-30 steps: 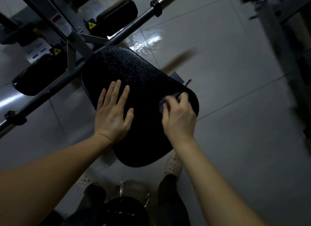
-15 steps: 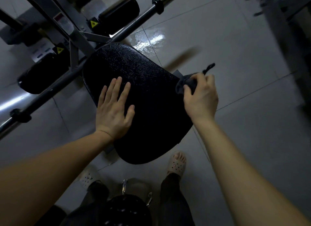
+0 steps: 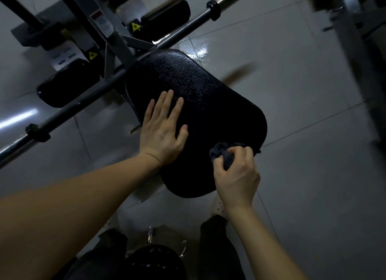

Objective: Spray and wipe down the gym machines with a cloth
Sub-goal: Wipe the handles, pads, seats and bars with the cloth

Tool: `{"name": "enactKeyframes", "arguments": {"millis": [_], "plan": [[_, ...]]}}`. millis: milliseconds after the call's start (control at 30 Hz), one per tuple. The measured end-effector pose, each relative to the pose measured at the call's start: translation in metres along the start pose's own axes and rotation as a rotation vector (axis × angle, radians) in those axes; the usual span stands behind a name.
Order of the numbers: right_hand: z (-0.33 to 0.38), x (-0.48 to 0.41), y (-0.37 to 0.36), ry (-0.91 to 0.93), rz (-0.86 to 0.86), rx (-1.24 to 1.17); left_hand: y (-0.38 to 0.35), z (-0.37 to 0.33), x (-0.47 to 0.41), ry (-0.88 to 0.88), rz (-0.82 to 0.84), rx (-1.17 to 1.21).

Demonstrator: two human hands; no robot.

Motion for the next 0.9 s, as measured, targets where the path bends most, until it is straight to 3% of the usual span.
{"name": "enactKeyframes", "arguments": {"millis": [133,300,500,667,800,900], "plan": [[0.019,0.027,-0.012,-0.108,-0.083,0.016,0.000,0.000,0.000,-0.019,0.012,0.052],[0.056,0.080,-0.030,-0.112,-0.090,0.005,0.000,0.003,0.003,-0.029,0.017,0.114],[0.052,0.065,-0.014,0.176,-0.024,0.078,0.000,0.006,0.003,-0.042,0.008,0.191],[0.055,0.003,-0.014,0.084,-0.029,0.038,0.008,0.008,0.021,-0.028,0.010,0.285],[0.063,0.042,-0.021,0.271,0.053,0.102,0.007,0.015,0.098,0.019,-0.060,0.211],[0.064,0.059,-0.022,0.332,0.096,0.076,0.005,0.023,0.130,0.092,0.013,0.204]]}}
Point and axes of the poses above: each hand's wrist, its own x-axis away from the middle knuckle, its own y-axis out of the back of the hand, z = x × y, the point moved 3 cm from there along -x, towards the middle knuckle, and after that the axes turned 3 degrees about x, right-handed, at the moved point
